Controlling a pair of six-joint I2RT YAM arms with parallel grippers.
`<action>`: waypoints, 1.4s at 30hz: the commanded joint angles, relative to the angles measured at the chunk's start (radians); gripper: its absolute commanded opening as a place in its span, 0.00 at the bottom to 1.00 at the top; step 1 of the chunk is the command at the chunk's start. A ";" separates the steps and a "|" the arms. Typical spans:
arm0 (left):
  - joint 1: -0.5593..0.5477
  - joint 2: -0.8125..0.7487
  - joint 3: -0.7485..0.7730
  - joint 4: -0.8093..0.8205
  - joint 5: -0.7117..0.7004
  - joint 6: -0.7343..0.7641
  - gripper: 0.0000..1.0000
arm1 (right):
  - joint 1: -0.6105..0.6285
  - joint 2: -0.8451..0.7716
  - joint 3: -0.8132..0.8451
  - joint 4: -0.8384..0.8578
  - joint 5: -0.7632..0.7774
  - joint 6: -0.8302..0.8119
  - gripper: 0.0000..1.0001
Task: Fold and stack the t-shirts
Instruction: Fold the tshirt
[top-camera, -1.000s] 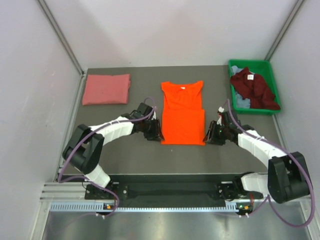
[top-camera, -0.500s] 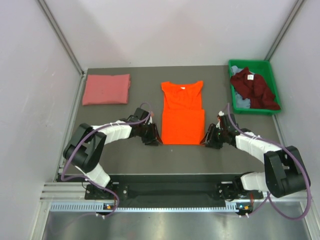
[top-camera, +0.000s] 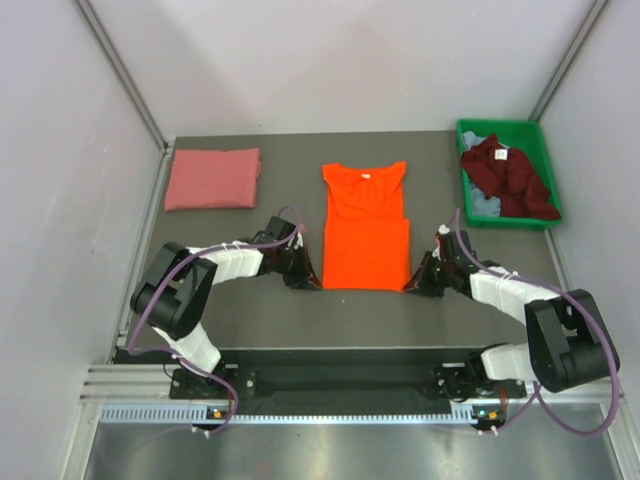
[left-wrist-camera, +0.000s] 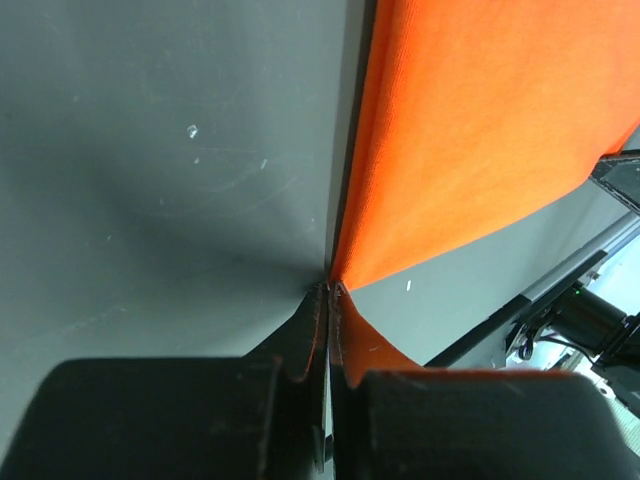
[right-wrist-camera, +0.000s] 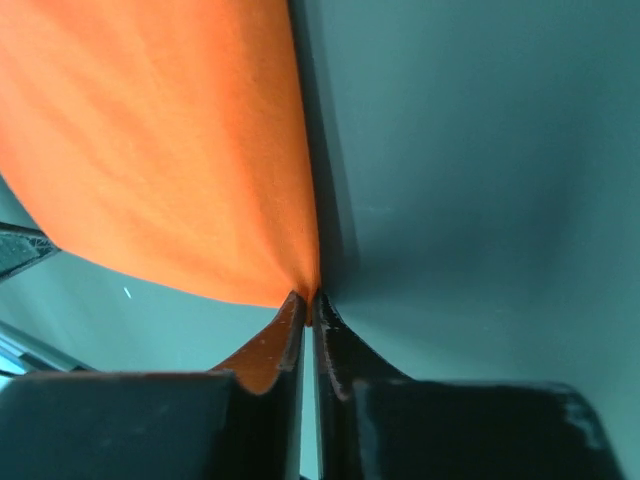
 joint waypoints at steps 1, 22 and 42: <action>0.003 0.011 -0.027 0.021 -0.010 0.020 0.00 | 0.000 -0.020 -0.037 -0.037 0.063 -0.026 0.00; -0.049 -0.062 -0.093 0.192 0.016 -0.066 0.42 | 0.002 -0.123 -0.063 -0.075 0.040 -0.069 0.01; -0.115 -0.054 -0.092 0.106 -0.059 -0.090 0.00 | 0.002 -0.212 -0.057 -0.179 0.070 -0.094 0.00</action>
